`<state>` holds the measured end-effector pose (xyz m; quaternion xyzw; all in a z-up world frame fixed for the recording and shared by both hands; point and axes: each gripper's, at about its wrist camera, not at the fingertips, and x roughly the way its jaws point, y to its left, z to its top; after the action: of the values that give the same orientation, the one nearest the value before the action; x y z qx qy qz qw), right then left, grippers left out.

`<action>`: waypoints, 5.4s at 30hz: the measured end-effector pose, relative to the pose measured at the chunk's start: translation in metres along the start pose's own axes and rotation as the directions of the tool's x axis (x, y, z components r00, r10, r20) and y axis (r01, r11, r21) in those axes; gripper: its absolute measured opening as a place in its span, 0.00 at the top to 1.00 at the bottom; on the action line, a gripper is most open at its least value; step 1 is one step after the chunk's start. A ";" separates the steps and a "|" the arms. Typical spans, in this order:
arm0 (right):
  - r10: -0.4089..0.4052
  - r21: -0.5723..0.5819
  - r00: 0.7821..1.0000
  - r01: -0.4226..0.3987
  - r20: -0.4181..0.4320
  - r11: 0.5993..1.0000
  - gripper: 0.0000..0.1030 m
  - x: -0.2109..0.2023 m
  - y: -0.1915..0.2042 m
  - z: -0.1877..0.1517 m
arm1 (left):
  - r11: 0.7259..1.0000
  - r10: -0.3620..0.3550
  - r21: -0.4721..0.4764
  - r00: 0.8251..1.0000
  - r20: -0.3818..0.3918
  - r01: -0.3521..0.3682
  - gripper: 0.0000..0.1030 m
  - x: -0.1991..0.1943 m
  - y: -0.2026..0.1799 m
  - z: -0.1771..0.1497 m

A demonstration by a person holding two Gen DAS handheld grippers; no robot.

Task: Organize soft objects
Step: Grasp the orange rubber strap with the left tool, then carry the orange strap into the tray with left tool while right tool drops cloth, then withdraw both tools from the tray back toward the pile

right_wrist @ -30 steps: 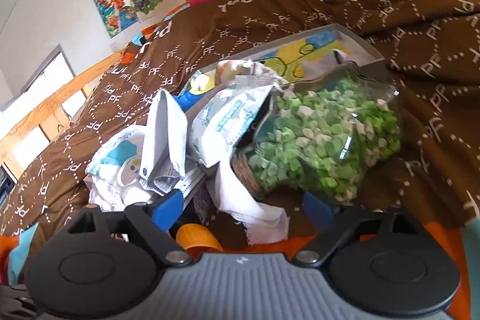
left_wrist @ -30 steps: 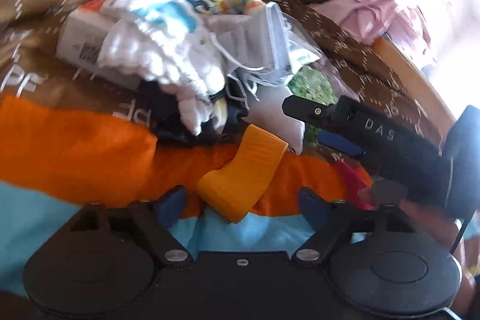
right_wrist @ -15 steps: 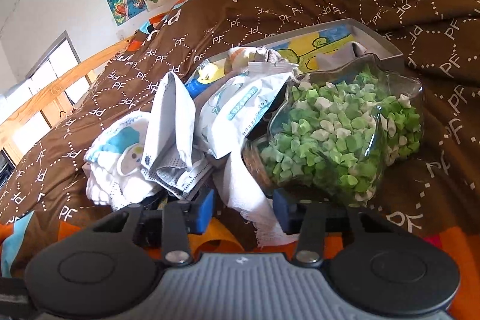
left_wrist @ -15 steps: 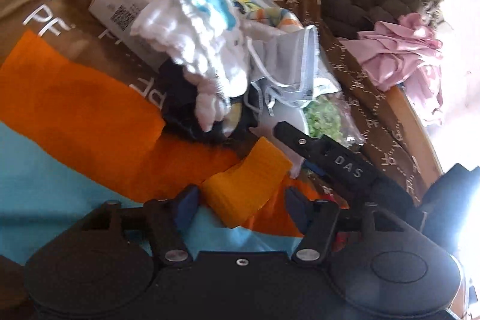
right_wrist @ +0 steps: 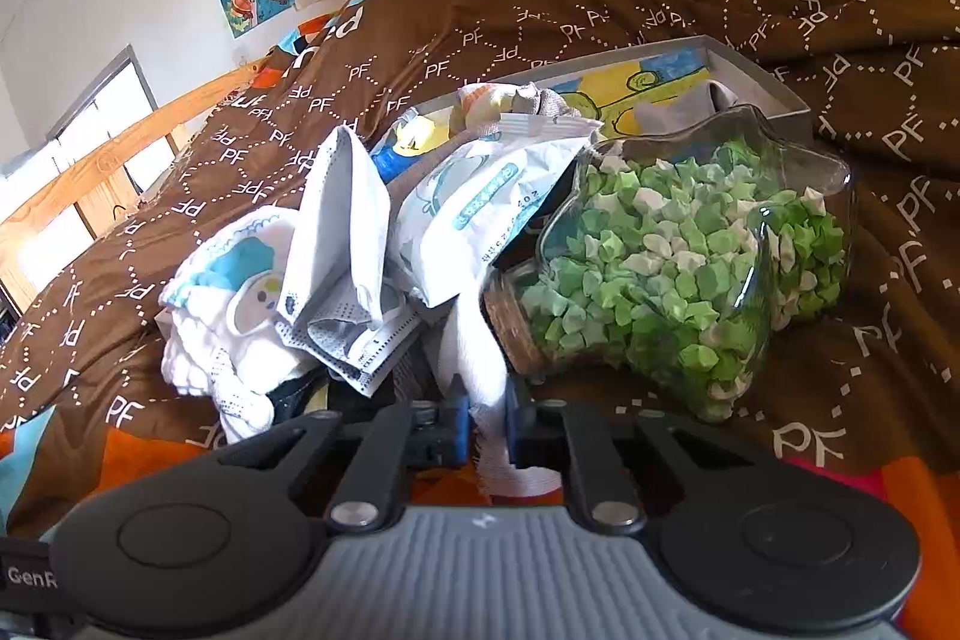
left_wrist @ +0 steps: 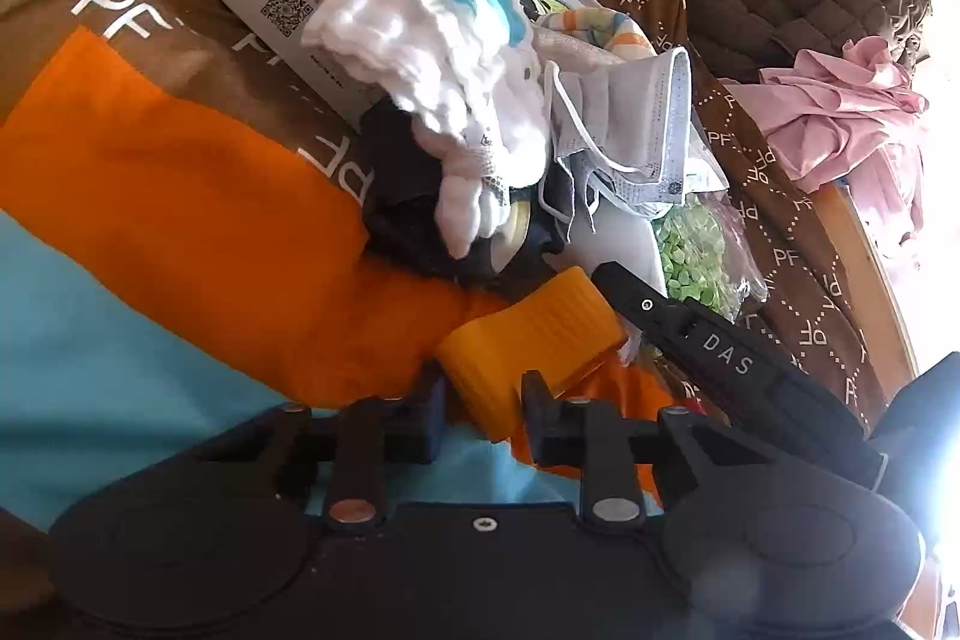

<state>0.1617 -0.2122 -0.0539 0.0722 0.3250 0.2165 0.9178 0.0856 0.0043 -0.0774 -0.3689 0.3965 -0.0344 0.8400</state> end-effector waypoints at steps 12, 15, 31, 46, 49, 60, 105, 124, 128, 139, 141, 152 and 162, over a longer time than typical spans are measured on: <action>-0.015 -0.033 0.999 0.016 0.049 0.999 0.95 -0.032 0.008 0.008 | 0.991 0.030 0.125 0.997 0.066 -0.038 0.88 -0.026 -0.016 -0.002; -0.027 -0.038 0.998 0.029 0.063 0.999 0.95 -0.045 0.010 0.008 | 0.986 0.023 0.162 0.996 0.089 -0.037 0.89 -0.036 -0.024 -0.003; -0.067 -0.073 0.971 0.086 0.229 0.994 0.95 -0.098 0.016 0.015 | 0.942 -0.050 0.335 0.976 0.211 -0.024 0.90 -0.078 -0.067 -0.009; -0.079 -0.029 0.924 0.097 0.375 0.995 0.95 -0.115 0.006 0.026 | 0.907 -0.140 0.421 0.952 0.273 0.013 0.90 -0.091 -0.099 0.016; -0.073 -0.038 0.909 0.097 0.410 0.995 0.95 -0.115 0.005 0.030 | 0.898 -0.155 0.440 0.946 0.286 0.014 0.90 -0.088 -0.107 0.026; -0.097 -0.083 0.885 0.151 0.456 0.985 0.95 -0.087 -0.010 0.053 | 0.869 -0.211 0.493 0.928 0.307 0.034 0.90 -0.047 -0.139 0.083; -0.136 0.177 0.942 0.084 0.308 0.981 0.85 0.052 -0.142 0.117 | 0.885 -0.016 0.456 0.974 0.227 -0.092 0.83 0.149 -0.155 0.159; -0.198 0.129 0.928 0.165 0.316 0.978 0.30 0.014 -0.131 0.131 | 0.862 0.016 0.478 0.952 0.304 -0.167 0.42 0.106 -0.170 0.145; -0.206 0.130 0.920 0.172 0.333 0.977 0.22 -0.008 -0.124 0.134 | 0.858 -0.001 0.487 0.947 0.322 -0.165 0.35 0.086 -0.175 0.136; -0.201 0.101 0.904 0.176 0.378 0.979 0.08 -0.081 -0.087 0.122 | 0.852 -0.039 0.493 0.916 0.399 -0.178 0.10 0.008 -0.176 0.109; -0.202 0.069 0.903 0.190 0.380 0.979 0.06 -0.091 -0.074 0.118 | 0.849 -0.051 0.497 0.907 0.418 -0.182 0.06 -0.008 -0.175 0.103; -0.235 0.029 0.897 0.242 0.374 0.970 0.00 -0.129 -0.018 0.081 | 0.831 -0.061 0.512 0.879 0.472 -0.218 0.01 -0.072 -0.149 0.073; -0.255 0.002 0.900 0.272 0.354 0.962 0.00 -0.143 0.009 0.047 | 0.832 -0.022 0.498 0.883 0.469 -0.244 0.01 -0.092 -0.117 0.050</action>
<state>0.0886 -0.2677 0.0657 0.0432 0.1578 0.0818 0.9831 0.0846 -0.0192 0.0780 -0.0882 0.1835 -0.0076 0.9790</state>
